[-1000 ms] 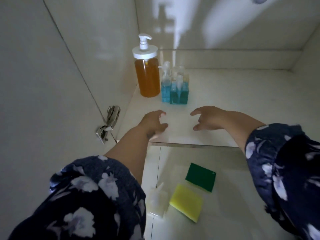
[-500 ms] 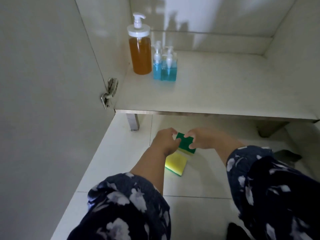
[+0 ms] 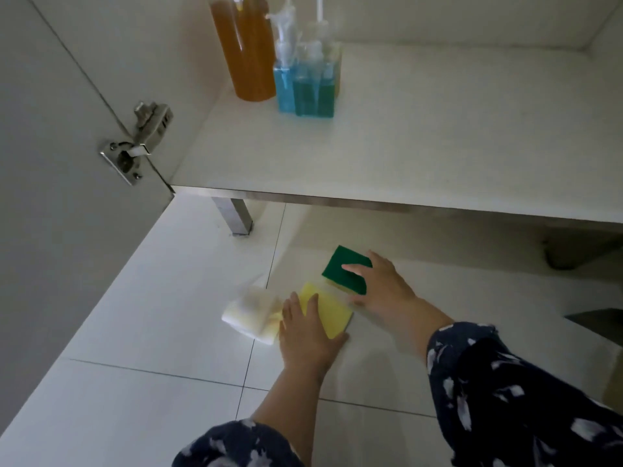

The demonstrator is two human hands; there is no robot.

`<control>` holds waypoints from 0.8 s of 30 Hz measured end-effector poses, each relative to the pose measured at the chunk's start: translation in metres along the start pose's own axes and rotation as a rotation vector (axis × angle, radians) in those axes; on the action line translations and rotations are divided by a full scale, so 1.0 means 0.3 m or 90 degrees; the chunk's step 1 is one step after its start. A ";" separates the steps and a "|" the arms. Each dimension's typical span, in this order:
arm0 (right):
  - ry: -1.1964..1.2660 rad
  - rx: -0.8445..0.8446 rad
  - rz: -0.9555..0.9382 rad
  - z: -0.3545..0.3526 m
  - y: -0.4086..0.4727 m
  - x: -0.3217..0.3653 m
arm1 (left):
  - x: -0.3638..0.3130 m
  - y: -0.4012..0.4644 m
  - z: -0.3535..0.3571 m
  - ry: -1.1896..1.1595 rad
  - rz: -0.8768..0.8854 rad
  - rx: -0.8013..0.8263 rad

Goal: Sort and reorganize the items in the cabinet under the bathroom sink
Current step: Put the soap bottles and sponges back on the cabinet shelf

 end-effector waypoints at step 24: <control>-0.042 -0.032 0.098 -0.338 -0.530 0.061 | -0.163 -0.245 -0.278 0.106 0.266 0.037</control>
Point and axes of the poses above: each hand's wrist, its own y-axis towards the middle knuckle, its own z-axis out of the palm, x = y × z, the point moved 1 cm from there along y, towards the middle knuckle, and after that the axes turned 14 degrees about x, right-handed, at the moved point
